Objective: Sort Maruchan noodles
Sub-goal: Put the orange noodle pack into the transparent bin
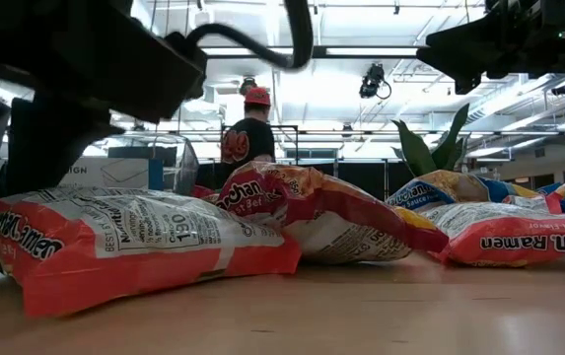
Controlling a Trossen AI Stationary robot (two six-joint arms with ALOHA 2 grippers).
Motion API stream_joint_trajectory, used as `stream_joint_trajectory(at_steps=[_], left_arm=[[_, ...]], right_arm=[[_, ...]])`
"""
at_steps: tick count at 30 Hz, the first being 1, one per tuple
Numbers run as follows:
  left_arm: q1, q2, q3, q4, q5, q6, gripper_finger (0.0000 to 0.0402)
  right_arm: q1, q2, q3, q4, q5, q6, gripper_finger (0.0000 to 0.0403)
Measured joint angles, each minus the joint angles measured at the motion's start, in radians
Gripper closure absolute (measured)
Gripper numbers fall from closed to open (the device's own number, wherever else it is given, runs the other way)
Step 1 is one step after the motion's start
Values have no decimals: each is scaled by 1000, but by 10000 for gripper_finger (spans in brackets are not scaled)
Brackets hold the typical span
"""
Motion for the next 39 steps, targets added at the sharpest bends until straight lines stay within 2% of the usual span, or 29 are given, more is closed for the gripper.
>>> stream_joint_trajectory(at_steps=[7,16,19,23,31,39], left_arm=[[10,20,0,14,-5,5,251],[15,20,0,17,4,3,361],[29,20,4,-12,41,1,393],[55,-5,17,-27,93,0,390],[103,-90,107,-70,100,0,395],[147,-157,227,-187,125,6,394]], right_arm=[[1,0,0,0,0,1,233],[1,0,0,-1,0,8,233],[1,0,0,-1,0,8,233],[1,0,0,0,0,8,233],[1,0,0,-2,0,8,233],[1,0,0,-3,1,8,233]])
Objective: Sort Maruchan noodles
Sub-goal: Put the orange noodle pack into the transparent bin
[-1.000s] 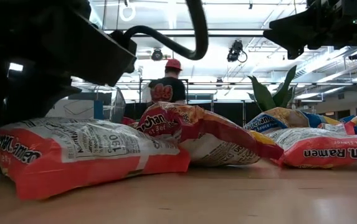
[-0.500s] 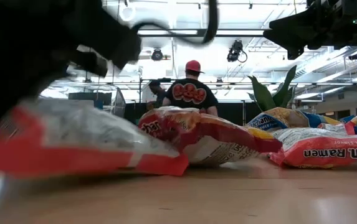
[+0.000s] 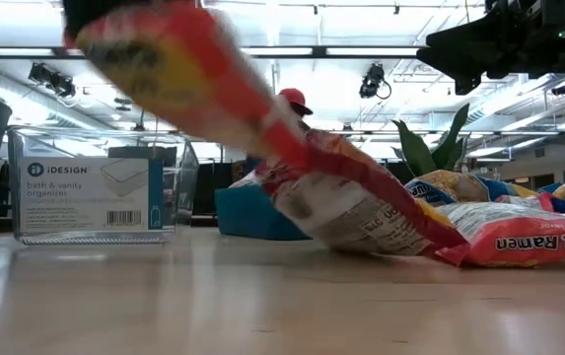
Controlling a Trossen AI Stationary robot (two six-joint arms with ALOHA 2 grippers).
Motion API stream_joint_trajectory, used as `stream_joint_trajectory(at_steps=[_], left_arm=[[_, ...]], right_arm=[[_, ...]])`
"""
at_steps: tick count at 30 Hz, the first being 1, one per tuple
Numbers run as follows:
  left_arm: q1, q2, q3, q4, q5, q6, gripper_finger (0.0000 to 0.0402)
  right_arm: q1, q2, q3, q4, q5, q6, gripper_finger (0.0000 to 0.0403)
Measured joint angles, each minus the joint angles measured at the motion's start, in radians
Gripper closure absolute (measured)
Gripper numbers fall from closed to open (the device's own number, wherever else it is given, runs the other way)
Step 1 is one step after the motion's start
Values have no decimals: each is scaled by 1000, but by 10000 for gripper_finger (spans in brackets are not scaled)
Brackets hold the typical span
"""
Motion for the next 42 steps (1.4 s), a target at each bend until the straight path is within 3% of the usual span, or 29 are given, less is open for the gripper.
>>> stream_joint_trajectory(at_steps=[5,18,25,31,36,42], left_arm=[[21,-72,4,2,-11,-33,394],[95,-196,-29,11,-231,-68,393],[139,-450,-420,4,-262,-189,393],[196,-678,-706,93,-269,-349,393],[258,-746,-846,161,-254,-451,393],[340,-743,-922,278,-245,-481,393]], right_arm=[[0,0,0,-2,0,0,233],[0,0,0,-4,-29,12,233],[0,0,0,-13,-43,11,233],[0,0,0,7,-42,9,233],[-1,0,0,10,-26,1,233],[-1,0,0,9,-25,0,233]])
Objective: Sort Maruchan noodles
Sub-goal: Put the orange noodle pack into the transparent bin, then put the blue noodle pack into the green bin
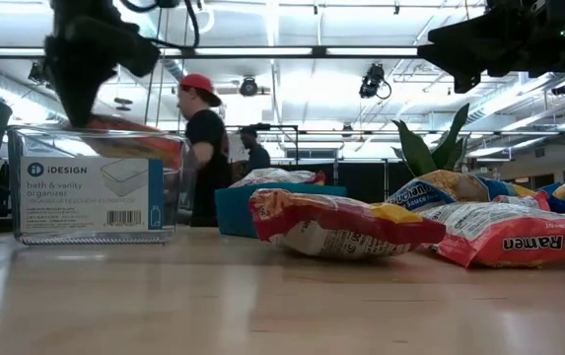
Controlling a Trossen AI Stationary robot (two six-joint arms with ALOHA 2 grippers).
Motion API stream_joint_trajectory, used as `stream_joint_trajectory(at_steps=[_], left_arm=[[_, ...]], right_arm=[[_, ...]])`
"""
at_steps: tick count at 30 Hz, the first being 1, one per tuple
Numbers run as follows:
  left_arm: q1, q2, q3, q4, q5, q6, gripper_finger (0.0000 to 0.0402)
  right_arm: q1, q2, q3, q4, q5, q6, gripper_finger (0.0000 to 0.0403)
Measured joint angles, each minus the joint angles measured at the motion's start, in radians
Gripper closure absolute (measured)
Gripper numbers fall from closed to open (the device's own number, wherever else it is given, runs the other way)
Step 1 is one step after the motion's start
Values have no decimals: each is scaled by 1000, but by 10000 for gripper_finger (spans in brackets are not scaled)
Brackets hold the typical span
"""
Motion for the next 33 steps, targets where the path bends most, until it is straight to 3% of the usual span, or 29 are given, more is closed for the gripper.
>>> stream_joint_trajectory(at_steps=[5,12,17,20,27,33], left_arm=[[45,5,-47,88,21,-8,381],[56,6,-74,129,66,33,277],[68,4,25,113,75,55,233],[28,11,107,180,8,124,233],[-85,14,150,493,-314,361,241],[-95,44,148,736,-406,594,241]], right_arm=[[0,0,0,-4,0,0,233],[0,0,0,-7,1,0,233],[0,0,0,-7,2,0,233],[0,0,0,-7,2,0,233],[0,0,0,-39,2,0,233],[0,1,0,-47,13,-15,233]])
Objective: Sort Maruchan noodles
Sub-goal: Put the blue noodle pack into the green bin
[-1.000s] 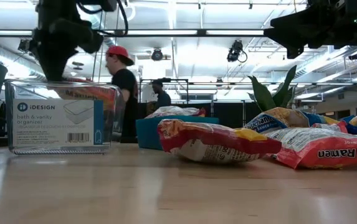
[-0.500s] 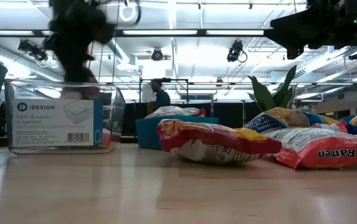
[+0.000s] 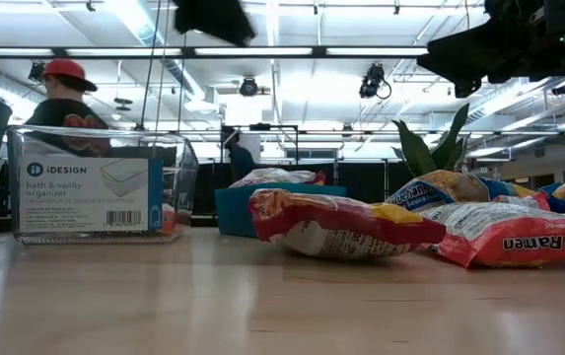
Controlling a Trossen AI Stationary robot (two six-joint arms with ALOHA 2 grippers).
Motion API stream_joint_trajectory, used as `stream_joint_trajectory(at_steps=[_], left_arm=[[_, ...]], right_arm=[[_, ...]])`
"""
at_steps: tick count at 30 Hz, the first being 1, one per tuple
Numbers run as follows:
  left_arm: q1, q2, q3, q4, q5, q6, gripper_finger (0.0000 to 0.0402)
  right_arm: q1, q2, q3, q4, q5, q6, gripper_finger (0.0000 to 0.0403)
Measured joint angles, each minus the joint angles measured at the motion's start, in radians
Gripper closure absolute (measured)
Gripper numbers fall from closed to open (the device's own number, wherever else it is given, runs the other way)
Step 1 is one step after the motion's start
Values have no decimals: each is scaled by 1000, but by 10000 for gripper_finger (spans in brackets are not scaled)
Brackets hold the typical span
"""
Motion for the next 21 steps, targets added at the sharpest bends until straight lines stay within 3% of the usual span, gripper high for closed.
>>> stream_joint_trajectory(at_steps=[9,13,21], left_arm=[[38,79,0,293,-33,372,241],[71,142,0,367,77,511,241],[118,255,0,433,248,579,241]], right_arm=[[0,-4,0,15,128,83,233],[-3,-1,19,2,136,115,233],[-6,2,105,-130,191,147,234]])
